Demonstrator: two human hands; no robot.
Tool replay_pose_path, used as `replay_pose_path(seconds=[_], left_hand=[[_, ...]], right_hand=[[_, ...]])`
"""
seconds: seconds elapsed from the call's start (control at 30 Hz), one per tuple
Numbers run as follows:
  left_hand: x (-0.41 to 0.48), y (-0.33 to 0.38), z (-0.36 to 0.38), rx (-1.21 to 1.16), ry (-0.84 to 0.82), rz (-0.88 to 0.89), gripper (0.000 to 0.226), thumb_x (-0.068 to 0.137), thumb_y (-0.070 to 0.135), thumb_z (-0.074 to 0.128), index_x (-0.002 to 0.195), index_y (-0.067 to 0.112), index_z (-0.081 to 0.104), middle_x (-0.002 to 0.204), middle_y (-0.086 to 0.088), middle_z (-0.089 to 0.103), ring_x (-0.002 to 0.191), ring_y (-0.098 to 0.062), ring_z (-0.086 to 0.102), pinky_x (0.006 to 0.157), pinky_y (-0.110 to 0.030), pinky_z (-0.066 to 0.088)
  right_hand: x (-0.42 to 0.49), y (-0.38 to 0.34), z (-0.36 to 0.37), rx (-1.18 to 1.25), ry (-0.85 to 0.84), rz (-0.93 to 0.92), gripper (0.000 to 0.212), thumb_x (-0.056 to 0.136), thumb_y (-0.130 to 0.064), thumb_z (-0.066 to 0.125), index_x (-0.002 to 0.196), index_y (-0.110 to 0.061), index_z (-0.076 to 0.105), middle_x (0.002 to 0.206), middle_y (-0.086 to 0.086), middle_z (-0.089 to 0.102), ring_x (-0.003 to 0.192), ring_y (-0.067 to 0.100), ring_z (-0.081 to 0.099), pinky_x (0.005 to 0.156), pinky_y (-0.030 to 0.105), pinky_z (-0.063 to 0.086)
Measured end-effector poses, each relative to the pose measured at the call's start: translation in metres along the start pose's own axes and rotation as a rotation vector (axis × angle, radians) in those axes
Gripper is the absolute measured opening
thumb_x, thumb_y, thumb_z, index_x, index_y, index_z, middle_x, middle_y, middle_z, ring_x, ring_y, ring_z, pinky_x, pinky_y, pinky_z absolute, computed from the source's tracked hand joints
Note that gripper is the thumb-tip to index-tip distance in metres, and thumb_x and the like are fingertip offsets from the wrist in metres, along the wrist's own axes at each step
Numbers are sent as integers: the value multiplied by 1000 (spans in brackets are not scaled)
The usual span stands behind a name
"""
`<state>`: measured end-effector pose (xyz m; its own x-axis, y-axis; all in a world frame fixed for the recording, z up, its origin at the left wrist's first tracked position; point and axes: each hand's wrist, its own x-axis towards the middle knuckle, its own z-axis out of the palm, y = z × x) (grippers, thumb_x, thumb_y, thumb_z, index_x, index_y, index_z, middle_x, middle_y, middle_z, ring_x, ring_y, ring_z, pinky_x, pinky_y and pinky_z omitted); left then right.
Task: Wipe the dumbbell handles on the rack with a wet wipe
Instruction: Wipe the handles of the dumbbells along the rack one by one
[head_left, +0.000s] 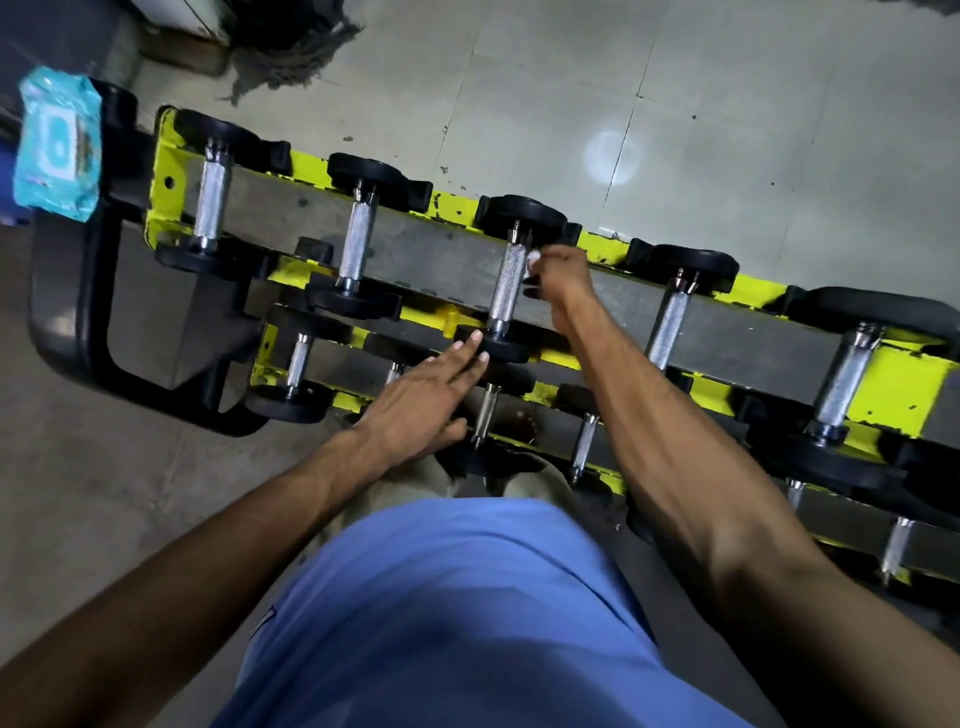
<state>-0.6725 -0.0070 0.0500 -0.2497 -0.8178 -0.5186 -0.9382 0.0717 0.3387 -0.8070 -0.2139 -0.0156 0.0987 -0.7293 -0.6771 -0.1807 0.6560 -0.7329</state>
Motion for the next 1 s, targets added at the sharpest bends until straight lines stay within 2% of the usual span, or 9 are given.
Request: replay_pose_path(seconds=[0.2, 0.33, 0.43, 0.5, 0.63, 0.73, 0.83, 0.93, 1.0], left_hand=[[2, -1, -5, 5, -24, 32, 94, 96, 33, 63, 168, 14, 7, 174, -5, -18, 162, -19, 3, 127, -32, 16], [3, -9, -4, 20, -31, 56, 94, 96, 34, 64, 169, 15, 6, 174, -5, -20, 162, -19, 3, 123, -28, 8], [0, -8, 0, 21, -39, 66, 96, 95, 32, 64, 168, 14, 4, 173, -6, -21, 162, -20, 3, 124, -29, 7], [2, -10, 0, 21, -32, 76, 97, 95, 30, 63, 168, 14, 3, 173, -6, -22, 162, -20, 3, 125, -30, 10], [2, -14, -2, 13, -32, 94, 97, 94, 29, 64, 168, 12, 3, 173, -8, -21, 162, -22, 4, 126, -30, 12], [3, -16, -3, 15, -36, 110, 97, 94, 28, 64, 168, 12, 4, 173, -9, -20, 162, -22, 3, 126, -31, 13], [4, -15, -4, -8, -45, 104, 96, 96, 25, 64, 168, 12, 3, 173, -9, -20, 162, -23, 2, 127, -31, 14], [6, -10, -6, -25, -53, 101, 93, 96, 19, 60, 168, 10, 2, 173, -11, -19, 162, -24, 1, 127, -30, 14], [9, -6, -7, -28, -46, 92, 91, 96, 19, 58, 167, 8, 2, 173, -13, -17, 162, -26, 2, 128, -33, 15]], right_hand=[[6, 0, 13, 353, 146, 105, 29, 90, 16, 53, 89, -12, 61, 83, 7, 64, 73, 21, 60, 79, 41, 55], [2, 11, 19, 379, 246, -28, 26, 87, 12, 60, 82, -12, 68, 79, 3, 68, 70, 18, 61, 74, 37, 55], [-8, 23, 20, 94, 422, -256, 7, 86, -9, 73, 88, -15, 72, 84, -4, 71, 77, 13, 65, 77, 35, 57], [-16, 22, 21, -222, 475, -497, 4, 87, -17, 70, 89, -17, 66, 90, -4, 66, 78, 12, 60, 70, 33, 52], [-26, 28, 13, -879, 387, -867, 22, 92, -12, 58, 113, -15, 61, 112, 5, 55, 85, 14, 53, 61, 25, 38], [-23, 26, 3, -1153, 265, -976, 40, 88, -11, 57, 128, -14, 58, 133, 5, 54, 111, 21, 54, 68, 26, 46], [-24, 23, 3, -1382, 229, -1040, 50, 82, -2, 62, 131, -5, 55, 140, 12, 50, 121, 31, 48, 70, 38, 56], [-23, 22, 2, -1606, 120, -1109, 45, 87, -3, 57, 131, 1, 51, 142, 20, 47, 135, 36, 40, 84, 43, 56], [-23, 12, 5, -1757, 42, -1129, 31, 87, -5, 58, 117, -2, 58, 128, 19, 57, 133, 36, 44, 74, 42, 56]])
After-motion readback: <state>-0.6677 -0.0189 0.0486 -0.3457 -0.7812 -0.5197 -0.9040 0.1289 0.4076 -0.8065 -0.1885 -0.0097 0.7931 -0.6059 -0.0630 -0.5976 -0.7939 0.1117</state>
